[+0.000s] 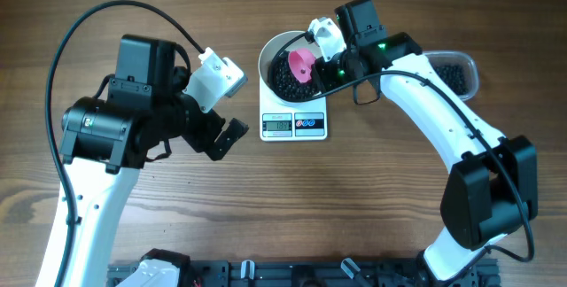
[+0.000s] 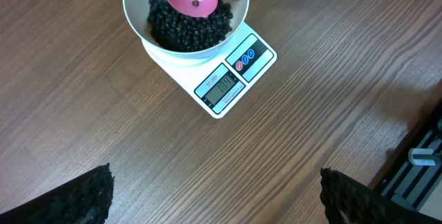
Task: Scoop item into bowl and weigh 150g on scale
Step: 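Tip the scoop over the white bowl to add a few beans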
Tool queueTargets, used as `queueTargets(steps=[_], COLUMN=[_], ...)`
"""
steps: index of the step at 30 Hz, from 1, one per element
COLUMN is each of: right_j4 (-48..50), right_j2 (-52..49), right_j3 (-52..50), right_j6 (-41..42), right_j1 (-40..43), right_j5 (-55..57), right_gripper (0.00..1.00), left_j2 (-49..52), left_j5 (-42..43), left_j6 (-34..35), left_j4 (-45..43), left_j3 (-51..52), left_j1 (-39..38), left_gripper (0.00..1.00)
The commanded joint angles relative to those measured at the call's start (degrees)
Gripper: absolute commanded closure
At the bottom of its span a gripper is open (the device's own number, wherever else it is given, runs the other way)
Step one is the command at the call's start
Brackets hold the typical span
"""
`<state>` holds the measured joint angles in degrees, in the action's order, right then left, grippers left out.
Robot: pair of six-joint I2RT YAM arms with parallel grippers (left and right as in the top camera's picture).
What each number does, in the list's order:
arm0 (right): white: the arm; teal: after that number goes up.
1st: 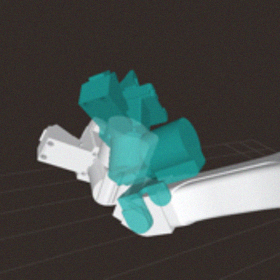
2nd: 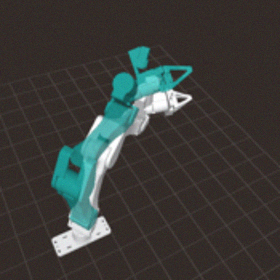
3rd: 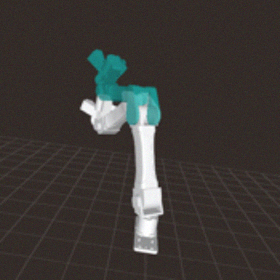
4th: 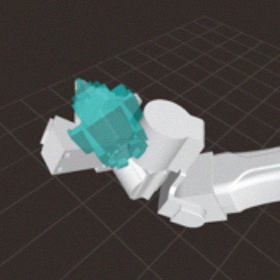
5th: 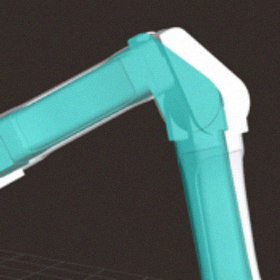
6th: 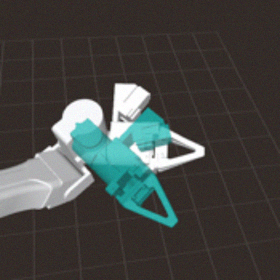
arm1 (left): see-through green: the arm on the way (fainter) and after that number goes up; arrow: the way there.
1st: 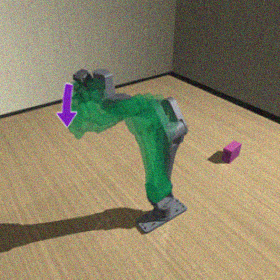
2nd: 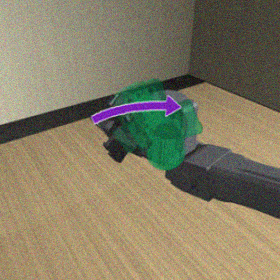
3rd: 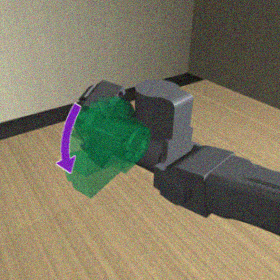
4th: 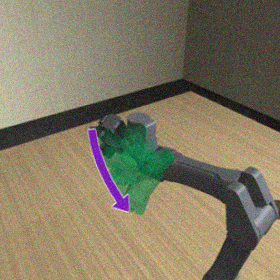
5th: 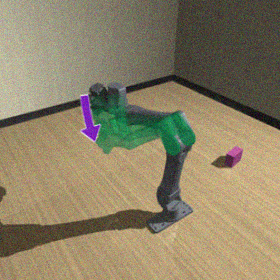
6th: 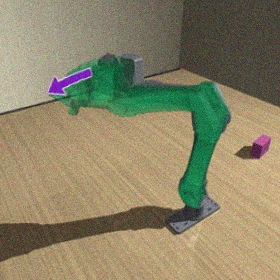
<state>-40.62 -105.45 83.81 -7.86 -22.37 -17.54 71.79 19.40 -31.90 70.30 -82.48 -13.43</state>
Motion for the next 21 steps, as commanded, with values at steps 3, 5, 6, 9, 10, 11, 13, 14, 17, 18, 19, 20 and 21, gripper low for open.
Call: queueTargets(steps=[3, 5, 6, 9, 10, 11, 13, 14, 17, 18, 19, 20, 21], right_j4=[0.0, 0.1, 0.1, 0.8, 1.3, 2.1, 2.8, 3.1, 4.2, 4.2, 4.4, 4.6, 4.6], right_j2=[-2.2, -3.0, -3.0, -3.0, -3.0, -3.0, -2.9, -2.8, -2.3, -2.0, -1.7, -1.4, -0.9], right_j3=[0.5, 0.5, 0.5, 0.5, 0.5, 0.5, 0.5, 0.5, 0.5, 0.5, 0.5, 0.5, 0.5], right_j6=[-1.0, -1.0, -0.8, 4.8, 5.6, 7.3, 9.7, 10.3, 12.6, 12.8, 13.2, 14.5, 15.5], right_j1=[-0.3, -0.3, -0.3, -0.1, 0.1, 0.6, 1.6, 2.1, 3.2, 3.5, 3.6, 3.7, 3.7], right_j5=[-1.9, -4.1, -5.1, -6.3, -7.5, -8.5, -8.5, -9.2, -13.1, -13.0, -13.0, -13.0, -13.0], right_gripper=[0.96, 0.96, 0.96, 0.96, 0.96, 0.96, 0.96, 0.96, 0.96, 0.96, 0.96, 0.96, 0.96], left_j2=[0.2, 0.2, 0.2, 0.2, 0.2, 0.2, 0.2, 0.2, 0.2, 0.2, 0.2, 0.2, 0.2], left_j5=[0.1, 0.1, 0.1, 0.1, 0.1, 0.1, 0.1, 0.1, 0.1, 0.1, 0.1, 0.1, 0.1], left_j6=[-0.9, -0.9, -0.9, -0.9, -0.9, -0.9, -0.9, -0.9, -0.9, -0.9, -0.9, -0.9, -0.9], left_j4=[0.0, 0.0, 0.0, 0.0, 0.0, 0.0, 0.0, 0.0, 0.0, 0.0, 0.0, 0.0, 0.0], left_j3=[-0.8, -0.8, -0.8, -0.8, -0.8, -0.8, -0.8, -0.8, -0.8, -0.8, -0.8, -0.8, -0.8], left_j1=[0.3, 0.3, 0.3, 0.3, 0.3, 0.3, 0.3, 0.3, 0.3, 0.3, 0.3, 0.3, 0.3], left_gripper=[0.00, 0.00, 0.00, 0.00, 0.00, 0.00, 0.00, 0.00, 0.00, 0.00, 0.00, 0.00, 0.00])
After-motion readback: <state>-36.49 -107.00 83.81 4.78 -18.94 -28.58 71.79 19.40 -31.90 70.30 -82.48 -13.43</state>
